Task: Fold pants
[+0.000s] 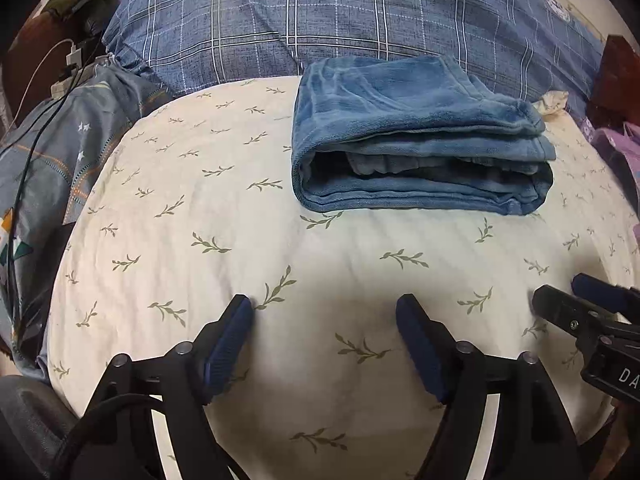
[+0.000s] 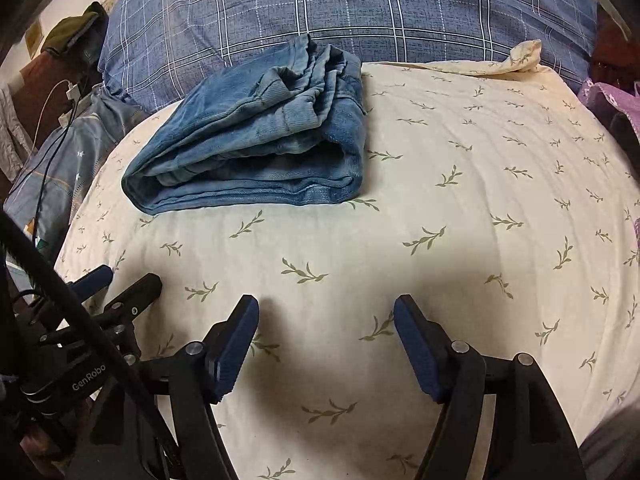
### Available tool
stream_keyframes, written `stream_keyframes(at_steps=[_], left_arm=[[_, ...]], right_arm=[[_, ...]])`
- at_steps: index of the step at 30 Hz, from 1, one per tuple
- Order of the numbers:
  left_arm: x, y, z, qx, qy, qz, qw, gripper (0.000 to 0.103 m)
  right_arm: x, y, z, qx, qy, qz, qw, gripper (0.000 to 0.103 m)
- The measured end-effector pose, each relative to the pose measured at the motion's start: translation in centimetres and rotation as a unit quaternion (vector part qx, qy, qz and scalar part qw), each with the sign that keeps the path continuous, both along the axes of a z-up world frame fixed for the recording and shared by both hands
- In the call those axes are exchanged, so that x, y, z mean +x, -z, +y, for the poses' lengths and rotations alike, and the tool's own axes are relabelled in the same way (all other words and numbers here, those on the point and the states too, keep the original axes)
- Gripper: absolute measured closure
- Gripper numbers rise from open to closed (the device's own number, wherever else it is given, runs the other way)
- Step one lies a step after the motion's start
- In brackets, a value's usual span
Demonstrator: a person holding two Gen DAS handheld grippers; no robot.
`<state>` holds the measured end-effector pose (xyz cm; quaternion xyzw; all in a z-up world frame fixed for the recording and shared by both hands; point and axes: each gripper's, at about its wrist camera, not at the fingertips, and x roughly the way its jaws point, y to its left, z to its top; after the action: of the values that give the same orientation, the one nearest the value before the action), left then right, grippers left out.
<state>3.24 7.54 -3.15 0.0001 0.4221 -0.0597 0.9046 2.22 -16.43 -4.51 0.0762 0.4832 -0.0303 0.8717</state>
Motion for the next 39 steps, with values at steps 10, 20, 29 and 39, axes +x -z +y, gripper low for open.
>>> stream_keyframes(at_steps=[10, 20, 29, 39], left_arm=[[-0.9, 0.0, 1.4, -0.049, -0.017, 0.008, 0.9986, 0.028], [-1.0, -0.1, 0.6, -0.017, 0.004, 0.029, 0.9994, 0.022], [-1.3, -1.4, 1.1, -0.011, -0.005, 0.007, 0.9999, 0.022], [-2.2, -2.1, 2.4, -0.034, -0.033, -0.012, 0.9988, 0.022]], right_arm=[[0.0, 0.2, 0.1, -0.002, 0.004, 0.005, 1.0, 0.026], [-0.3, 0.4, 0.4, -0.006, 0.005, 0.001, 1.0, 0.023], [-1.2, 0.1, -0.6, 0.014, 0.02, -0.006, 1.0, 0.023], [-1.4, 0.3, -0.4, -0.001, 0.019, -0.007, 1.0, 0.023]])
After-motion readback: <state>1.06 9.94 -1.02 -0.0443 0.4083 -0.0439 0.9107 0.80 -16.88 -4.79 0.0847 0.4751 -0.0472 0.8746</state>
